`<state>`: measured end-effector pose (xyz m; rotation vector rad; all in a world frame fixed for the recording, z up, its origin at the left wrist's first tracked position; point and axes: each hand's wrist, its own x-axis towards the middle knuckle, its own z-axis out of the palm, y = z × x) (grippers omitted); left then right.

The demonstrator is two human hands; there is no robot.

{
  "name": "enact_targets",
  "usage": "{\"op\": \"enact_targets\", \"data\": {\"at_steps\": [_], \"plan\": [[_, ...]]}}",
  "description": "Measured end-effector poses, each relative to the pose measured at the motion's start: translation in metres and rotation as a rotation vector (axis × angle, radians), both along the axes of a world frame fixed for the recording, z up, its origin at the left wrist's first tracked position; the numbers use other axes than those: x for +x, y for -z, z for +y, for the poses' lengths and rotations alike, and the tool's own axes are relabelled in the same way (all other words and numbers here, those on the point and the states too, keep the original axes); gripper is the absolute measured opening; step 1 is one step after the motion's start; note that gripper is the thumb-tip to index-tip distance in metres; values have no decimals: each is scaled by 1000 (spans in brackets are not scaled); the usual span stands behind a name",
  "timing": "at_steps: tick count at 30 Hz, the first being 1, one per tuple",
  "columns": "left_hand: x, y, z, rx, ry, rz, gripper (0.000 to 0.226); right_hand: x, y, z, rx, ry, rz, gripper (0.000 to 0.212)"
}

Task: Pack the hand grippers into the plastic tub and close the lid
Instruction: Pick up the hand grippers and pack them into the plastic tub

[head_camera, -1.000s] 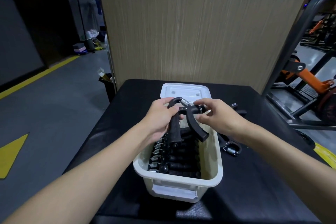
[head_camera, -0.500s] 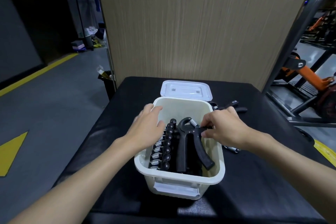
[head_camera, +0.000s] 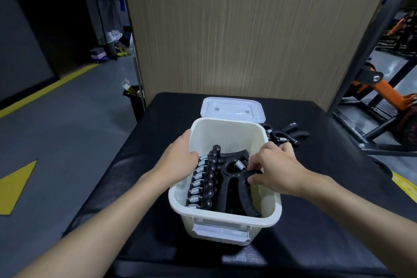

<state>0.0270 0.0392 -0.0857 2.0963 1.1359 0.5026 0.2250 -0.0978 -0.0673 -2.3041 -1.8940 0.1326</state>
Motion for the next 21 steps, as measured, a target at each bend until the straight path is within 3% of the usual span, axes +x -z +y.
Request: {"op": "enact_targets", "data": {"at_steps": [4,11,14,17,19,21], "plan": [[2,2,-2,-89,-42,-48,56,-6,-1,6,-36,-29,-92,15],[3,-1,-6,-157,-60,-147,59,-6,6,5,-40,14,-34,26],[4,-1,-7,-163,-73,-180,61,-6,6,-1,57,103,-26,37],[4,-1,-8,-168,-89,-215,63,-6,1,-10,32,312,195,56],[4,-2,-9,-177,-107,-227,64,-7,-5,-19,-58,392,449,46],[5,0,-9,-177,-122,-242,62,-14,-6,-25,-118,389,495,35]]}}
